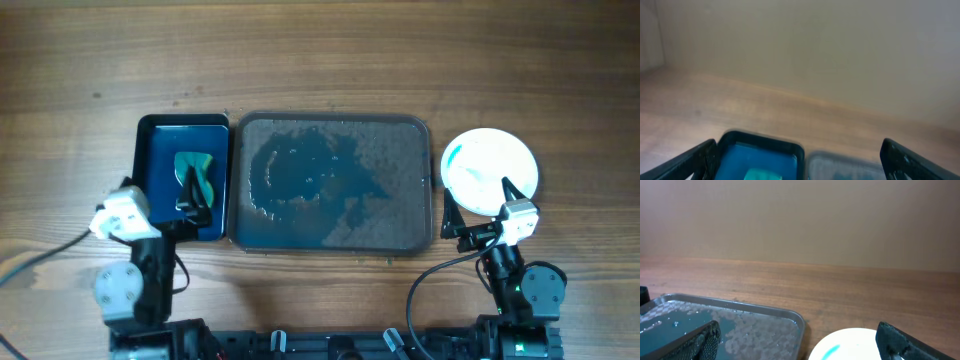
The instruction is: Clean dirty plates on tray and stack at the side
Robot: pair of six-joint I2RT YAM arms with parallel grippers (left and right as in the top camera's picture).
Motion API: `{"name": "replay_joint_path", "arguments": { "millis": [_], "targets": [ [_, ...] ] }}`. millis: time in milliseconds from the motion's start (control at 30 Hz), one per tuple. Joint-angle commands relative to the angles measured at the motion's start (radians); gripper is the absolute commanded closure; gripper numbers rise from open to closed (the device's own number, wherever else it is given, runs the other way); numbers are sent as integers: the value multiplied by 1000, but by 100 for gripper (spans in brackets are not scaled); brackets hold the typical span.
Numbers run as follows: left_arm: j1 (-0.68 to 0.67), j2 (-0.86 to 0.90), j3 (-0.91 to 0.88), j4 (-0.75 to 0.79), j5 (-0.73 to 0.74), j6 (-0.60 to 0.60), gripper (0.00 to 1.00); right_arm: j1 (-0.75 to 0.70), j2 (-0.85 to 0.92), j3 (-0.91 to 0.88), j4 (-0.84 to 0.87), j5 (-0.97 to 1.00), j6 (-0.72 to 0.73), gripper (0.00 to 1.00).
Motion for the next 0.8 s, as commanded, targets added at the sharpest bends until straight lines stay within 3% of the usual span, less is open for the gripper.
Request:
{"name": "replay_joint_path", "arguments": {
  "millis": [0,133,767],
  "targets": [
    [3,-126,-155,61,-3,1,0,6,-5,-1,5,-13,14,0],
    [3,-224,-227,59,-26,1,0,6,-5,-1,5,-13,14,0],
    [5,-225,-301,48,-51,-3,0,6,-5,-1,5,-13,14,0]
  ]
}}
